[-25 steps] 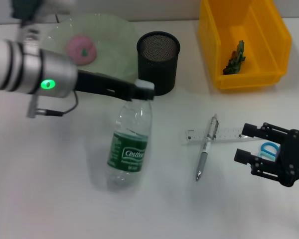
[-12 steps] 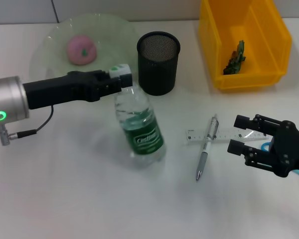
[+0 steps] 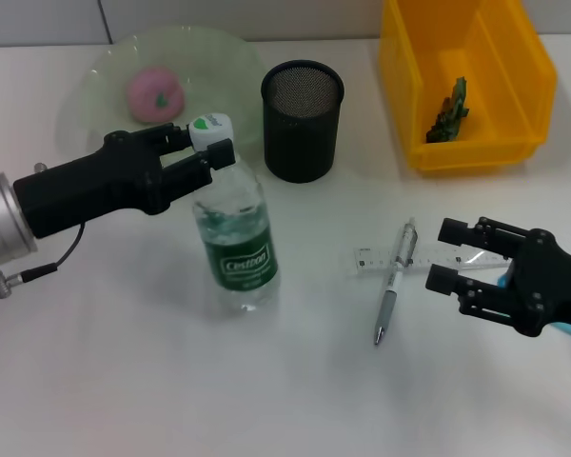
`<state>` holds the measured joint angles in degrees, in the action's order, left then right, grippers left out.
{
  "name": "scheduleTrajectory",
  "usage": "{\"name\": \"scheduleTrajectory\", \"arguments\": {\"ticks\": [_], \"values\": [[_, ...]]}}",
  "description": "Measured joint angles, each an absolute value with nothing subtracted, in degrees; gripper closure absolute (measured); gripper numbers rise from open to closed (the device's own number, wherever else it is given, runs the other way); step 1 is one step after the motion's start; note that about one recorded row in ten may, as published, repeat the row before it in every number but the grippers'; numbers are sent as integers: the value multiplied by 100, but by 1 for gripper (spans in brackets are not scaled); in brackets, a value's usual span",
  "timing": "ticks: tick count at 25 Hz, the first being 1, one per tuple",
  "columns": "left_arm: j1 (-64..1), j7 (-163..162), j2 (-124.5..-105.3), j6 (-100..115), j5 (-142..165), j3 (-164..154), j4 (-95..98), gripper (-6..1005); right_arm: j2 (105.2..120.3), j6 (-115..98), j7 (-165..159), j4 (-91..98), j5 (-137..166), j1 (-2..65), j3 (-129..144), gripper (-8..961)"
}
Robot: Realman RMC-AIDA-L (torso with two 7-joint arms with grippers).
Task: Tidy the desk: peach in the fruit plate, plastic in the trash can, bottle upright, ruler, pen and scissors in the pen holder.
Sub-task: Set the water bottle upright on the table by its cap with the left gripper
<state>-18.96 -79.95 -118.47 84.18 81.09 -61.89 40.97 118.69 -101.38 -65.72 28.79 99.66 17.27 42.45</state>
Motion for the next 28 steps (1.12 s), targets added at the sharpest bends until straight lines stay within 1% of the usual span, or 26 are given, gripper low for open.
{"name": "scheduleTrajectory", "arguments": {"ticks": [3, 5, 7, 14, 18, 22, 28], "values": [[-1897, -7052, -11847, 8574, 7775, -6184, 3714, 560, 11893, -10131, -6555, 2875, 9966, 1736, 4214, 267], [-1897, -7052, -11847, 8574, 7775, -6184, 3714, 560, 11898, -10137, -6544, 2856, 9966, 1740, 4185, 267], [-1940, -5854, -11849, 8686, 7427, -6182, 3207, 560, 11908, -10146, -6534, 2818, 9960, 1742, 4173, 268], [-2042, -4378, -11861, 8608, 6689, -6113, 2456, 561, 11924, -10131, -6523, 2673, 9706, 1745, 4171, 268], [-2081, -3907, -11878, 8504, 6529, -6113, 2263, 561, 11922, -10138, -6521, 2663, 9656, 1748, 4162, 268], [-2278, -3447, -11889, 8276, 6302, -6115, 1782, 562, 11930, -10152, -6519, 2662, 9652, 1749, 4153, 268], [-2415, -3309, -11894, 8164, 6229, -6149, 1625, 562, 11930, -10133, -6516, 2663, 9650, 1775, 4154, 268]]}}
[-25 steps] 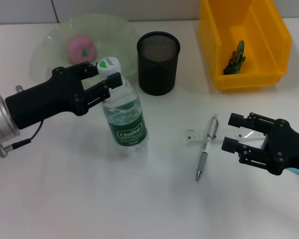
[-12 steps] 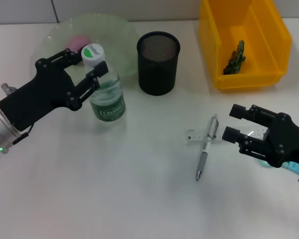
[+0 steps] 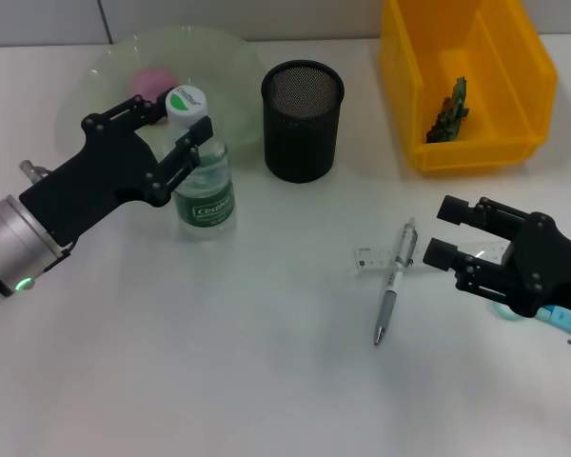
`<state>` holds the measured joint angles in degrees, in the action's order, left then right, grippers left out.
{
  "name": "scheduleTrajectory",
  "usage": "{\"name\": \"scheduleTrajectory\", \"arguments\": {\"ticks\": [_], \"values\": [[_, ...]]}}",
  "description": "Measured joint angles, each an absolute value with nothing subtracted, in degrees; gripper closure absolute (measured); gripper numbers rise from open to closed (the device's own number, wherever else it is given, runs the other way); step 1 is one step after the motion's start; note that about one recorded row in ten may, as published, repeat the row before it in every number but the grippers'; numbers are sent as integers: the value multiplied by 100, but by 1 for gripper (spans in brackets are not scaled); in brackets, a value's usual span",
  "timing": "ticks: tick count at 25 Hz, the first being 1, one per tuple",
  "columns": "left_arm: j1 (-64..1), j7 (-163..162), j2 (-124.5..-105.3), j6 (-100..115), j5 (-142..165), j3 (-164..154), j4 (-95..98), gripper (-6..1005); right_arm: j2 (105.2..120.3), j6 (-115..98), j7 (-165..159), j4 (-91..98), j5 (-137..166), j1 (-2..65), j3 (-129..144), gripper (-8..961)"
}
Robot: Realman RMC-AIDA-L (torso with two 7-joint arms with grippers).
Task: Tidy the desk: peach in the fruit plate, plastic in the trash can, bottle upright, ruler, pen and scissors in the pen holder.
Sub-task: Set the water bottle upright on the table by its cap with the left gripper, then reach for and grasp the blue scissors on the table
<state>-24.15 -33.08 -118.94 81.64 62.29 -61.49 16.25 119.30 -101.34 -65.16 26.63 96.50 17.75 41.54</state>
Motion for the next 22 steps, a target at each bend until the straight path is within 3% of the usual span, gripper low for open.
{"name": "scheduleTrajectory", "arguments": {"ticks": [8, 22], "values": [[-2489, -3384, -11888, 8052, 6232, -6166, 1581, 563, 11927, -10120, -6512, 2663, 9650, 1816, 4158, 271], [-2485, -3417, -11874, 8110, 6107, -6107, 1574, 298, 11911, -10060, -6514, 2671, 9650, 1908, 4142, 277]]}}
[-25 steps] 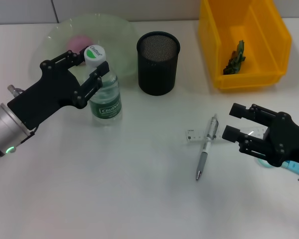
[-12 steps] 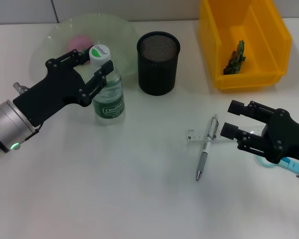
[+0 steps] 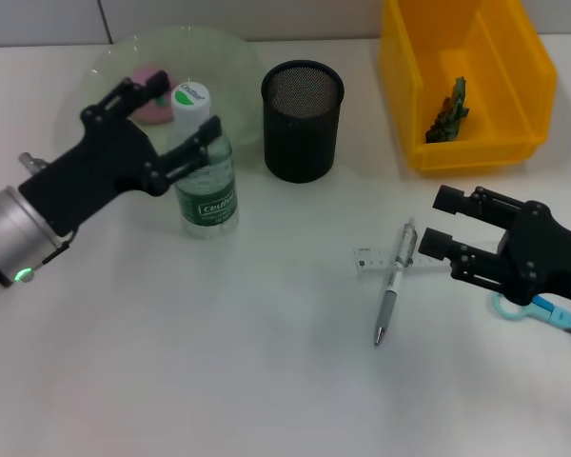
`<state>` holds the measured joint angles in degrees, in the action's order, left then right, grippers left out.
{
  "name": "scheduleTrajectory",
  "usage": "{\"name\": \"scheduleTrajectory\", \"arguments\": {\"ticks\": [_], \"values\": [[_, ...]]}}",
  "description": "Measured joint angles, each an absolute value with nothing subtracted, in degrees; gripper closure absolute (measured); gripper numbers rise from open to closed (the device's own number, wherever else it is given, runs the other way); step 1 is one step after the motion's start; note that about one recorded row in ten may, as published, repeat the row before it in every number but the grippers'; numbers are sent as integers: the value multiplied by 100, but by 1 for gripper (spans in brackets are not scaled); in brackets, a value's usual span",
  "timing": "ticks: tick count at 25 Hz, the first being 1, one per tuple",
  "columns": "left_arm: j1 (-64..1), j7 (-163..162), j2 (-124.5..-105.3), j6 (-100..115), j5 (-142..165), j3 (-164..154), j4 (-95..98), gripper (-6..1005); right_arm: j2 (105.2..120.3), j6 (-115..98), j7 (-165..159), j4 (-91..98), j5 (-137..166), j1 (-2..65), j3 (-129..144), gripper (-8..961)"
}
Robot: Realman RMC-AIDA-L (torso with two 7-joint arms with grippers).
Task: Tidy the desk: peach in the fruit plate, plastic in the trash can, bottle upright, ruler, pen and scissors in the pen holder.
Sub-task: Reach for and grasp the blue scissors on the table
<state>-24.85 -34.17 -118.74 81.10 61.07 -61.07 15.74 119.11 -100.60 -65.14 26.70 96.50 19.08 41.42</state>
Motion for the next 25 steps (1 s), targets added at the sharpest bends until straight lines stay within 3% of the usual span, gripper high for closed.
{"name": "scheduleTrajectory", "arguments": {"ticks": [6, 9, 12, 14, 16, 19, 25], "values": [[-1962, -4087, -11747, 9187, 5461, -6052, 1749, 194, 11886, -10072, -6540, 2681, 9650, 1925, 4015, 279], [-1747, -4911, -11511, 9540, 5832, -6212, 2088, 189, 11856, -10057, -6560, 2703, 9651, 1904, 3957, 280], [-1755, -5758, -11230, 9706, 6792, -6337, 2386, 190, 11734, -10059, -6819, 2870, 9719, 1895, 3941, 282], [-1822, -5899, -11184, 9866, 7483, -6354, 2464, 193, 11629, -10059, -7325, 3185, 9908, 1918, 3964, 283], [-1915, -5956, -11224, 9940, 8132, -6355, 2563, 194, 11521, -10064, -8070, 3735, 10250, 1971, 3981, 284], [-2105, -6127, -11365, 9894, 8947, -6348, 2700, 194, 11479, -10097, -9533, 4993, 11174, 2131, 3996, 285], [-2345, -6246, -11587, 9694, 9668, -6324, 2731, 194, 11759, -10674, -11741, 7260, 13528, 2783, 4213, 287]]}}
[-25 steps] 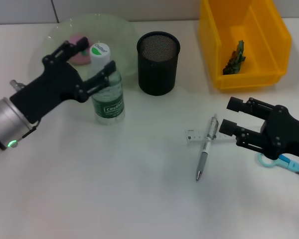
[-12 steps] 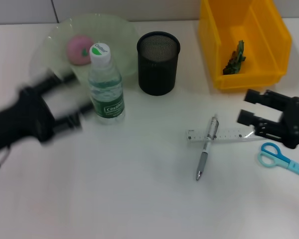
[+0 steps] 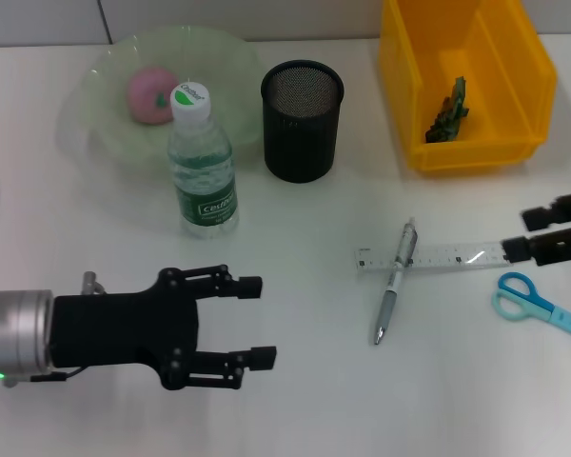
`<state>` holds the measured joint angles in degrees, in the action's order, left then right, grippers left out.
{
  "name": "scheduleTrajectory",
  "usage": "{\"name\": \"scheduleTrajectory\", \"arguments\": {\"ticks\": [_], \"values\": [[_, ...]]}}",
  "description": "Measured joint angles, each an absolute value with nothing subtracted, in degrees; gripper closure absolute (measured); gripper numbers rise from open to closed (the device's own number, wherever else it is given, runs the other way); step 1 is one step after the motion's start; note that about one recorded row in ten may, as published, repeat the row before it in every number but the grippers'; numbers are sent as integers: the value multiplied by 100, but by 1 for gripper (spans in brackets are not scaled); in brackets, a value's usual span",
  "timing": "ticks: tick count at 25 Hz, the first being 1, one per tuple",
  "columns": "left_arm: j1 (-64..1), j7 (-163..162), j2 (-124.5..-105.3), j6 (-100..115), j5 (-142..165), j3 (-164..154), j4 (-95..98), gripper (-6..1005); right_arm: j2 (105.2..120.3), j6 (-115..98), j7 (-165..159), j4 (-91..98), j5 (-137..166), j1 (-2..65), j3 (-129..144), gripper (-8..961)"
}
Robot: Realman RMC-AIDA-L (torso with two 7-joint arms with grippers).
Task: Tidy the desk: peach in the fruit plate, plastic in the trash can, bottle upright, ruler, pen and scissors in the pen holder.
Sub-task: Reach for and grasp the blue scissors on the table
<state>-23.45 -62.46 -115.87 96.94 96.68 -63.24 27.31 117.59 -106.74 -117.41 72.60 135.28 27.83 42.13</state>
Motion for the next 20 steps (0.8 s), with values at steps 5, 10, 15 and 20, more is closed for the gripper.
{"name": "scheduleTrajectory", "arguments": {"ticks": [5, 10, 15, 20], "values": [[-2383, -6288, -11609, 9666, 9747, -6308, 2738, 194, 11898, -10849, -12933, 7968, 15135, 3257, 5213, 290], [-2383, -6300, -11610, 9663, 9749, -6308, 2738, 194, 11929, -10758, -13547, 7906, 15934, 3389, 6409, 292], [-2353, -6313, -11614, 9602, 9758, -6302, 2738, 194, 11951, -10499, -13585, 7760, 16037, 3310, 6946, 294], [-2383, -6316, -11626, 9539, 9761, -6267, 2716, 194, 11969, -10225, -13208, 7714, 16018, 3115, 7057, 296]]}}
